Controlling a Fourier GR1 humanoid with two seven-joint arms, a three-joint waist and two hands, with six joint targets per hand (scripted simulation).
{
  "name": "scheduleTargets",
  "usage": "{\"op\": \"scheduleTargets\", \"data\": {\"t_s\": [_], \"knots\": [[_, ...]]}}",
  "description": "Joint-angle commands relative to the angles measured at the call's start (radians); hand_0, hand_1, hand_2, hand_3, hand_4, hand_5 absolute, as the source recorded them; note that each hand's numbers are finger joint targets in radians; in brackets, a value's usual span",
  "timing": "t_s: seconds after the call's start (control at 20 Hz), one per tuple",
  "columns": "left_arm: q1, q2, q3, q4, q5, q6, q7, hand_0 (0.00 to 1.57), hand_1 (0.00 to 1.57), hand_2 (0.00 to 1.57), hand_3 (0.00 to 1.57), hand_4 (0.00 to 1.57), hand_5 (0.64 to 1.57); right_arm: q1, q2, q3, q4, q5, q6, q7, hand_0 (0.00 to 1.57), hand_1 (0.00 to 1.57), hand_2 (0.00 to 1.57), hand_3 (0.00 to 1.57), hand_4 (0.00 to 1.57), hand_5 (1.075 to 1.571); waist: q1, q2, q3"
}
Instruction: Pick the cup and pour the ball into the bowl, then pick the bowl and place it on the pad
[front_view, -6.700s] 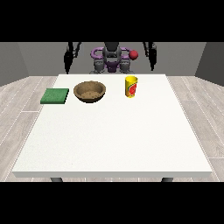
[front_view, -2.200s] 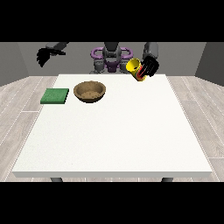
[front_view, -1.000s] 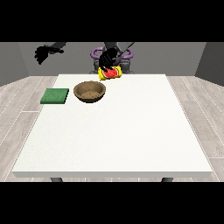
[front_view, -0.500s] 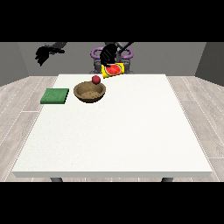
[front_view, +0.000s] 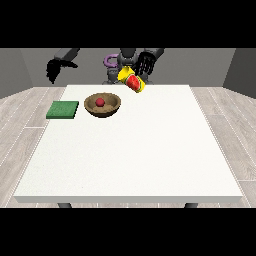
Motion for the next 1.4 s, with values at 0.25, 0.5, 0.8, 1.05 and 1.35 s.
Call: {"op": "scheduleTargets", "data": {"t_s": [0.25, 0.5, 0.8, 1.05, 1.35], "knots": [[0.258, -0.027, 0.203, -0.285, 0.722, 0.075, -0.283, 0.00, 0.00, 0.00, 0.00, 0.00, 1.556, -0.074, 0.097, 0.050, -0.053, 0.032, -0.085, -0.021, 0.00, 0.00, 0.00, 0.00, 0.29, 1.570, 0.002, 0.147, -0.0021], [0.392, -0.028, 0.193, -0.374, 0.942, -0.098, -0.525, 0.00, 0.00, 0.00, 0.00, 0.00, 1.566, -0.069, 0.212, 0.080, -0.066, 0.079, -0.238, -0.012, 0.00, 0.00, 0.00, 0.00, 0.24, 1.571, 0.082, 0.145, 0.0108], [0.456, 0.006, 0.243, -0.366, 0.976, -0.234, -0.632, 0.00, 0.00, 0.00, 0.00, 0.00, 1.563, -0.125, 0.249, 0.086, 0.020, 0.092, -0.304, -0.062, 0.00, 0.00, 0.00, 0.00, 0.33, 1.570, 0.089, 0.175, 0.0150], [0.469, 0.075, 0.262, -0.449, 1.001, -0.324, -0.634, 0.00, 0.00, 0.00, 0.00, 0.00, 1.565, -0.161, 0.228, 0.038, 0.179, 0.081, -0.310, -0.203, 0.00, 0.00, 0.00, 0.00, 0.26, 1.567, 0.138, 0.209, 0.0156], [0.456, 0.059, 0.261, -0.536, 0.983, -0.303, -0.565, 0.00, 0.00, 0.00, 0.00, 0.00, 1.565, -0.273, 0.160, 0.009, 0.367, 0.067, -0.289, -0.290, 0.00, 0.00, 0.00, 0.00, 0.20, 1.562, 0.142, 0.248, 0.0159]]}}
